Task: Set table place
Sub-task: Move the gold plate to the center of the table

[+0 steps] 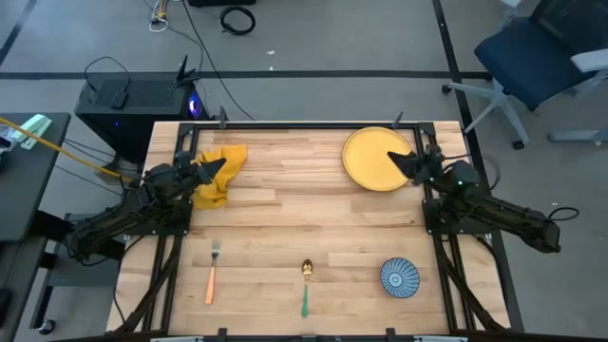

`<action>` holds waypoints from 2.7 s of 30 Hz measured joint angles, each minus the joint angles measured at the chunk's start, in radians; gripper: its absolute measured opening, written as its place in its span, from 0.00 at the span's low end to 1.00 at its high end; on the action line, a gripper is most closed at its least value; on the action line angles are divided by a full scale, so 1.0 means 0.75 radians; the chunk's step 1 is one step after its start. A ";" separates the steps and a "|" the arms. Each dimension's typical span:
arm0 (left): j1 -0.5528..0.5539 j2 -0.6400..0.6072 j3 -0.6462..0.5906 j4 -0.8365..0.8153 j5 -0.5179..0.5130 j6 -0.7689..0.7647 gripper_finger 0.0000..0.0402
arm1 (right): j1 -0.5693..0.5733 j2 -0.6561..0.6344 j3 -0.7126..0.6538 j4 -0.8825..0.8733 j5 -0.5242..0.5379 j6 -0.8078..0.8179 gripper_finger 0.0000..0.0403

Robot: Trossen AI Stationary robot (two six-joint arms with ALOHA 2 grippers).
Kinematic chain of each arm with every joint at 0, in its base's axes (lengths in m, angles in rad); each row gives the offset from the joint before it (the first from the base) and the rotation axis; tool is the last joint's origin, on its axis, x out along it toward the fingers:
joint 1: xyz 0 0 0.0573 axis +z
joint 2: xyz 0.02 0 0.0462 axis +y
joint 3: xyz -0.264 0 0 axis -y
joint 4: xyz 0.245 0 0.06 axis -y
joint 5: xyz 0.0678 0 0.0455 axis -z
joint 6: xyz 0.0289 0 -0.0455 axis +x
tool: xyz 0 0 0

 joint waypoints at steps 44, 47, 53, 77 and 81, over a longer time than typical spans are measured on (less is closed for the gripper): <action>0.000 0.000 0.000 -0.001 0.005 0.002 0.08 | -0.670 1.825 2.043 -2.294 0.084 -0.487 0.17; -0.001 0.000 0.000 -0.001 0.020 0.003 0.08 | -0.696 1.899 1.988 -2.234 0.086 -0.403 0.17; -0.001 0.000 0.000 -0.001 0.024 0.005 0.06 | -0.757 2.018 1.889 -2.092 0.094 -0.237 0.17; -0.001 0.001 0.000 -0.002 0.025 0.052 0.07 | -0.920 2.184 1.712 -1.863 0.109 -0.169 0.17; -0.001 0.001 0.000 -0.002 0.025 0.051 0.08 | -0.927 2.189 1.712 -1.858 0.103 -0.168 0.17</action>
